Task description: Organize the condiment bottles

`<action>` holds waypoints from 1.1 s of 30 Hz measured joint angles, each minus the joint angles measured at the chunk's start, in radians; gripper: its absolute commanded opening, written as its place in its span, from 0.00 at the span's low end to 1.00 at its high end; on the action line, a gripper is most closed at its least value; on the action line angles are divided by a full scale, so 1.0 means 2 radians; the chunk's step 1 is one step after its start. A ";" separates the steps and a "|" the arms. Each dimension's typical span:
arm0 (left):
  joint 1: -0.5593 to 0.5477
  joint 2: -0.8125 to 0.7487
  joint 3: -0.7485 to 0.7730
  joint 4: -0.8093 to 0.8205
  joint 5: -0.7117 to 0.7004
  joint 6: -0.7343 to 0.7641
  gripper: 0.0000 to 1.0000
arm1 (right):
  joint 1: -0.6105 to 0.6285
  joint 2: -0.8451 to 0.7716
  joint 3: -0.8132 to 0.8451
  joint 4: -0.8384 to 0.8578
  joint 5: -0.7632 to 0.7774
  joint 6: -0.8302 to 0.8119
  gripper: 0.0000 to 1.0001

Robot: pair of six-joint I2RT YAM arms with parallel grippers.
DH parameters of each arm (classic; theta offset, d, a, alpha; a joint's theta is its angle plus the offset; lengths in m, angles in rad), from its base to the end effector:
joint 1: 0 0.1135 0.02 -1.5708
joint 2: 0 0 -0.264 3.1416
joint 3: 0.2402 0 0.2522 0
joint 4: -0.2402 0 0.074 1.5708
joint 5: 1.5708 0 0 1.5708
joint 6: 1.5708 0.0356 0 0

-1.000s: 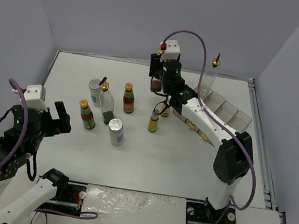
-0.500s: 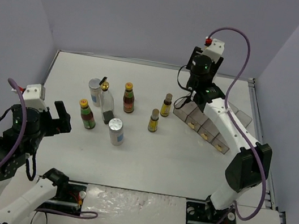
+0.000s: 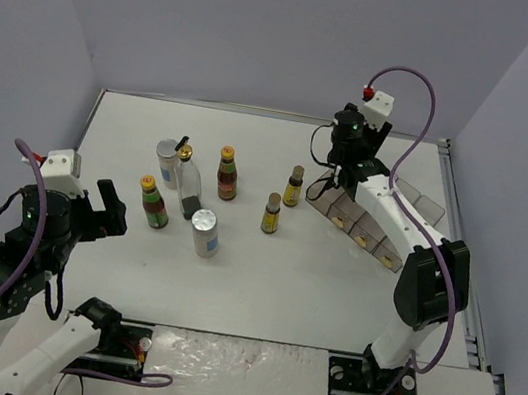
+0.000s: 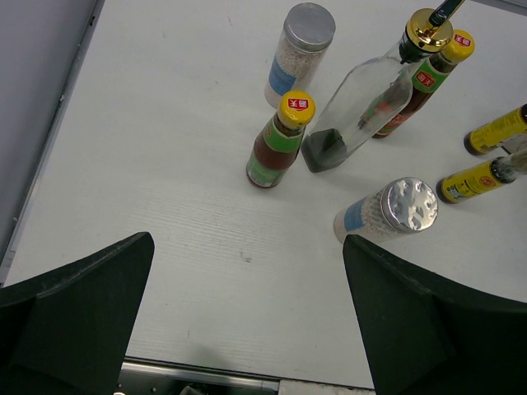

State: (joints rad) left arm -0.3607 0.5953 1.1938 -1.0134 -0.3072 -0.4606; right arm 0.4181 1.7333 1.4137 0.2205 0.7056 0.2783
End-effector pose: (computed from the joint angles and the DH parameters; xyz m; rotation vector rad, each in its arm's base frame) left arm 0.0681 -0.0142 0.4056 -0.2959 1.9501 -0.2324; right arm 0.3884 0.1473 0.3440 0.4104 1.5945 -0.0580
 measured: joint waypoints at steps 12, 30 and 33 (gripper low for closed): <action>0.000 0.000 0.000 0.000 0.001 -0.001 0.97 | -0.016 0.057 -0.006 0.022 0.005 0.019 0.00; 0.000 0.000 -0.001 0.000 0.001 -0.003 0.97 | -0.029 0.099 0.011 0.053 0.038 0.049 0.16; 0.000 0.000 -0.001 0.000 0.001 -0.003 0.97 | -0.029 0.103 0.017 0.047 0.042 0.051 0.35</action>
State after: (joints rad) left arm -0.3607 0.5953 1.1923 -1.0140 -0.3046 -0.4666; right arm 0.3592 1.9400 1.4485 0.3145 0.7886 0.3805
